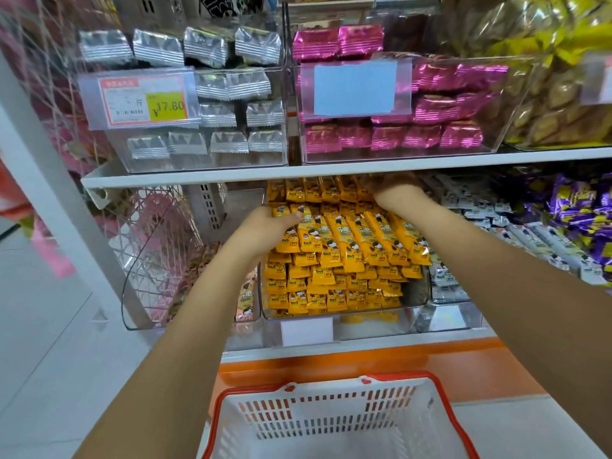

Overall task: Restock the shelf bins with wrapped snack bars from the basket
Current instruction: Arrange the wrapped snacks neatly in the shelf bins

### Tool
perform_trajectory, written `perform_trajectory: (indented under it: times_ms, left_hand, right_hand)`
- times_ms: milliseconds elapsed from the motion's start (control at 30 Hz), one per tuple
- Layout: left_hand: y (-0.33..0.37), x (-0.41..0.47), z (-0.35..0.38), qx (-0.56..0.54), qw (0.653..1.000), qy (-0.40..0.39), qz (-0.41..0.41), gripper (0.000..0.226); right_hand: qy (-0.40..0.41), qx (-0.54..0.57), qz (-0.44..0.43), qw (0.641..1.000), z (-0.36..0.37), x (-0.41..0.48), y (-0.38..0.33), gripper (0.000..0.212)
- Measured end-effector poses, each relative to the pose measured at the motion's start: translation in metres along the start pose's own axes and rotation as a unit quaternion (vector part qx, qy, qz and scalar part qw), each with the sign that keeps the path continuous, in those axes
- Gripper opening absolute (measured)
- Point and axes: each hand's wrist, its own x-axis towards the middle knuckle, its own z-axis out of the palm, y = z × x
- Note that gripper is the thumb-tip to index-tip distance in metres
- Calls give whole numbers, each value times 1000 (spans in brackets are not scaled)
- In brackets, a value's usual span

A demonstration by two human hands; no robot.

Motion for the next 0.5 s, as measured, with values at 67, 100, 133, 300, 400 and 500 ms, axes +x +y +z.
perform_trajectory:
  times_ms: [67, 100, 133, 300, 400, 500]
  left_hand:
    - [5, -7, 0, -17, 1000, -2, 9, 44]
    - [7, -11, 1, -10, 1000, 11, 22, 49]
    - [8, -17, 2, 8, 999, 31, 43, 55]
    - [-7, -49, 2, 313, 910, 72, 262, 106]
    - [-14, -46, 6, 531, 789, 39, 307, 114]
    - [-12, -41, 19, 601, 744, 29, 291, 114]
  right_hand:
    - [7, -20, -35, 999, -3, -8, 1, 50]
    - [12, -29, -52, 998, -5, -13, 2, 49]
    - [20, -26, -58, 998, -7, -18, 3, 49]
    - [-2, -54, -173, 983, -24, -66, 17, 63]
    - [-131, -110, -266, 949, -24, -83, 36, 101]
    - [-171, -193, -276, 926, -5, -81, 54, 111]
